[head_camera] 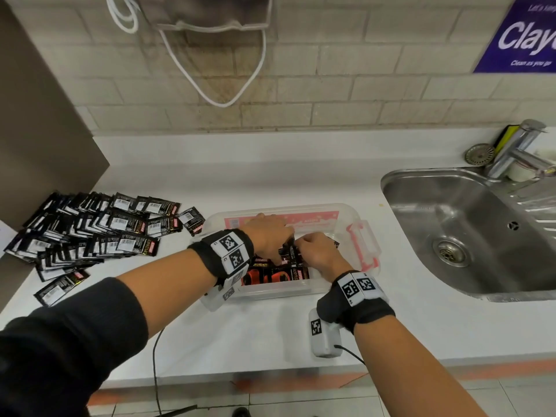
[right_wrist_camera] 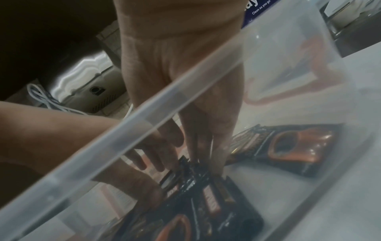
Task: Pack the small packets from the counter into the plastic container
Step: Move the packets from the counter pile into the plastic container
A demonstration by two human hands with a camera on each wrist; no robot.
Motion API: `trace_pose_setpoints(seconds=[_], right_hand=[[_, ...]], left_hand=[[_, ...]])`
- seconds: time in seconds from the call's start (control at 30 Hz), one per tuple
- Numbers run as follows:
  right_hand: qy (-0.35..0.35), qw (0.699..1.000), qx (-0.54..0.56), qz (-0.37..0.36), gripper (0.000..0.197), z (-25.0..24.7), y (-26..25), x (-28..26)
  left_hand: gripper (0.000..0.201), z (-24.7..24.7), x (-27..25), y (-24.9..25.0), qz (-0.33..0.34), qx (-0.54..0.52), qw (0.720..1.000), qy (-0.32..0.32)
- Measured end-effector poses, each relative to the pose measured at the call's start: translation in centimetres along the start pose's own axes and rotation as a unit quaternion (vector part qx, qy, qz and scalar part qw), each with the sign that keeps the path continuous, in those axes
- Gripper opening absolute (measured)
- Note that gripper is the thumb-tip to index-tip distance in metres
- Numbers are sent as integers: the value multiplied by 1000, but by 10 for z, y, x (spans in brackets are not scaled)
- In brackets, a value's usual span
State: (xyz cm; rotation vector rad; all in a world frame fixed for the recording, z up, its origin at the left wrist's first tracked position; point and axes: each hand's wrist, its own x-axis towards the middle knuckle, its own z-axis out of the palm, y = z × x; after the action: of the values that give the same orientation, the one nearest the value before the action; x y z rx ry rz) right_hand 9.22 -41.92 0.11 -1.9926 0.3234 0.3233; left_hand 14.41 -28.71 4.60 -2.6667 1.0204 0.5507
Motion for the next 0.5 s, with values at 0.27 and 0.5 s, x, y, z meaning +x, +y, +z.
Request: trace_pose_setpoints(seconds=[0.27, 0.5], right_hand=[[8, 1000, -25, -15, 36, 0, -1, -3], [13, 999, -39, -25, 26, 0, 0, -2]], left_hand=[[56, 1, 0, -2, -4, -11, 999, -33], [67, 3, 2, -4, -5, -26, 999, -34]])
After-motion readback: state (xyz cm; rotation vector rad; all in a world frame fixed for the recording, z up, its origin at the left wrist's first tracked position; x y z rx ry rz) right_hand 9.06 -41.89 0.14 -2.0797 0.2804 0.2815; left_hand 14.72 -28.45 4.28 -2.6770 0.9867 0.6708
